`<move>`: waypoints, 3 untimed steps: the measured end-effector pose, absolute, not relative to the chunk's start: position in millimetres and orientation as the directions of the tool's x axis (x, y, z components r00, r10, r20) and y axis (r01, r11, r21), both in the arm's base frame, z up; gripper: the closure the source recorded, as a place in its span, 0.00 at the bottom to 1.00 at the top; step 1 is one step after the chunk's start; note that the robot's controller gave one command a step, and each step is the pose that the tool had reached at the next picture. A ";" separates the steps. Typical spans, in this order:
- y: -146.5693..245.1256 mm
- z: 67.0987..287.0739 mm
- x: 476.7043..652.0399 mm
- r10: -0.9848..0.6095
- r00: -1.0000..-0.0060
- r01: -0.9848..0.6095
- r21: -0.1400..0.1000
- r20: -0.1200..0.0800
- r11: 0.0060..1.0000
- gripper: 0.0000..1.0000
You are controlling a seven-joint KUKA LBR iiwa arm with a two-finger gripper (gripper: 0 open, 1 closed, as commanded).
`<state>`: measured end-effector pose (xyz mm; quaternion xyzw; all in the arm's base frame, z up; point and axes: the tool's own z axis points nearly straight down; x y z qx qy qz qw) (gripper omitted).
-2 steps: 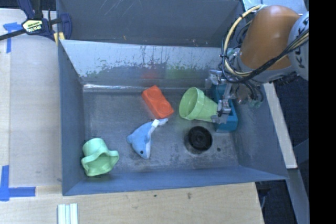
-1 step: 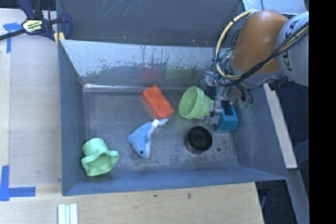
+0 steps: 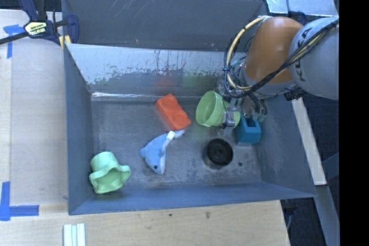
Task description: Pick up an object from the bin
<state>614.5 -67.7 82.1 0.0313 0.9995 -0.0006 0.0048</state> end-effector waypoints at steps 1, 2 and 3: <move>-35.4 72.3 614.2 0.244 -0.970 0.244 0.002 -0.009 0.970 1.00; -35.5 72.4 614.2 0.244 -0.970 0.244 0.002 -0.009 0.970 1.00; -43.5 212.7 622.6 0.265 -0.964 0.265 0.003 -0.012 0.964 1.00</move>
Offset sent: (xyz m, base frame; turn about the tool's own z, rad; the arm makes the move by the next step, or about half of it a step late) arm 0.0000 0.0000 0.0000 0.0000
